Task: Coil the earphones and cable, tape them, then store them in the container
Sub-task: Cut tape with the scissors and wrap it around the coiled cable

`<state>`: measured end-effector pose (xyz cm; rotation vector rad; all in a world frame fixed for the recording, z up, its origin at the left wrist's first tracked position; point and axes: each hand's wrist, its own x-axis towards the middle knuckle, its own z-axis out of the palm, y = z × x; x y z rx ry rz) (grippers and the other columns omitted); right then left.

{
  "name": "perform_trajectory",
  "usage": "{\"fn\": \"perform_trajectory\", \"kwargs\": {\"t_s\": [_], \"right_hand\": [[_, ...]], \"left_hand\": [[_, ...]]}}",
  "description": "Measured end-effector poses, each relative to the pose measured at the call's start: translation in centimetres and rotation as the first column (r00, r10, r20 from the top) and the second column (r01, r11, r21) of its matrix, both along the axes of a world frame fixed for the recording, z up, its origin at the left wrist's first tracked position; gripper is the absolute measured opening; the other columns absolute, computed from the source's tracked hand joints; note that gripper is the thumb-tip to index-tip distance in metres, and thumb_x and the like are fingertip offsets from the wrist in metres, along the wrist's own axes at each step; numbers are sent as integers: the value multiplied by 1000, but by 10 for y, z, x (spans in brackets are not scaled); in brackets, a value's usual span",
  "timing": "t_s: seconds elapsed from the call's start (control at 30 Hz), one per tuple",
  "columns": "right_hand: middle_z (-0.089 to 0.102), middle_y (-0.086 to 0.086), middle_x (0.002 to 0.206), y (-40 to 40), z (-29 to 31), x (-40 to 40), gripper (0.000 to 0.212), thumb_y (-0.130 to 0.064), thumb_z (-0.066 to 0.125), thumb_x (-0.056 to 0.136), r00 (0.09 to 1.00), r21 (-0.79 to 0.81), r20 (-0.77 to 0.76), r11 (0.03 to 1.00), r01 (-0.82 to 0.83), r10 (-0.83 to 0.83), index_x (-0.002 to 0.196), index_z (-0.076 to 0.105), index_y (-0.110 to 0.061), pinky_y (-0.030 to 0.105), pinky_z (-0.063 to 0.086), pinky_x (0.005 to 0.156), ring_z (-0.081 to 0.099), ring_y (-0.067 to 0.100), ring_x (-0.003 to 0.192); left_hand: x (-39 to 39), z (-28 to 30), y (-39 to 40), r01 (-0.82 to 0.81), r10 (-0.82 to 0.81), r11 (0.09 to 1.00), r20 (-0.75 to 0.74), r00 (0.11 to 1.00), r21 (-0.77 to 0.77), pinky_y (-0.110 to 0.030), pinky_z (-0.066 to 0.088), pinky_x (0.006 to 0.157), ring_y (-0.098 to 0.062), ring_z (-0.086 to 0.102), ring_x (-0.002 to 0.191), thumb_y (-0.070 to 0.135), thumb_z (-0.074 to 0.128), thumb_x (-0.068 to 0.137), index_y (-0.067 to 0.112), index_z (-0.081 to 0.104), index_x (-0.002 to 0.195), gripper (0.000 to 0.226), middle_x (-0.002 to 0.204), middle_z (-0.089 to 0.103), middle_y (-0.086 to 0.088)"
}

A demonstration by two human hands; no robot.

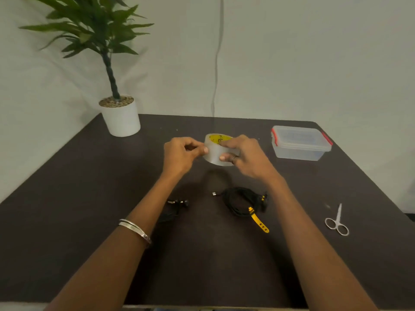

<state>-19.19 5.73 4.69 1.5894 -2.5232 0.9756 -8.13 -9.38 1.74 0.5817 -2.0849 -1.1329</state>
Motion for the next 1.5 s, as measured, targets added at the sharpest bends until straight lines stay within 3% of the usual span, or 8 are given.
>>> {"fn": "perform_trajectory", "kwargs": {"t_s": [0.2,0.37,0.63,0.87,0.97,1.13,1.23,1.5], "right_hand": [[68,12,106,-27,-14,5,37,-15,69,86,990,-10,32,991,-136,136,123,64,-12,33,42,87,56,24,98],[65,10,103,-35,-27,1,38,-26,74,81,994,-7,31,994,-105,105,119,67,-21,56,41,93,56,30,102],[58,-2,97,-38,-31,5,36,-24,73,82,996,-11,1,996,-93,93,117,68,-20,58,39,93,55,29,105],[51,-13,96,-35,-38,5,32,-17,71,84,991,-27,6,990,-136,136,116,68,-16,56,38,97,51,20,108],[55,-9,99,-34,-41,3,31,-17,71,84,991,-31,11,991,-132,132,115,68,-15,57,37,98,51,21,110],[67,2,110,-34,-45,0,31,-19,71,84,989,-20,-16,989,-149,148,115,68,-16,57,38,96,53,23,111],[67,2,112,-35,-47,1,32,-21,70,84,988,-19,-29,988,-154,153,116,67,-16,56,37,97,52,23,112],[50,-18,94,-27,-40,3,29,-16,65,89,983,-112,56,980,-166,173,118,64,-18,55,38,96,50,18,99]], "left_hand": [[15,-15,-34,17,-16,1000,48,999,-19,-26,58,62,-16,65,57,14,76,79,7,74,84,9,71,71,-8],[15,-32,-42,80,-75,995,69,995,-67,-23,57,60,-12,65,56,11,72,83,2,73,88,10,72,71,-12],[12,-42,-50,99,-86,975,72,994,-197,-23,57,60,-13,66,56,10,66,88,2,71,88,9,68,69,-9],[19,-50,-59,205,-214,965,44,976,162,-22,54,69,-16,69,74,-1,53,93,0,67,97,15,82,71,-12],[22,-49,-59,258,-270,944,32,962,208,-22,54,74,-17,69,80,-1,47,96,0,67,101,20,88,71,-10],[23,-49,-59,241,-253,931,11,967,273,-29,56,78,-20,67,76,15,75,79,4,72,93,18,82,72,-14],[23,-48,-56,211,-214,937,-17,977,279,-29,56,73,-21,67,71,10,74,80,4,72,90,13,80,72,-15],[27,-39,-53,257,-257,896,-50,965,363,-21,55,61,-20,71,70,4,63,88,1,70,104,17,84,74,-13]]}}
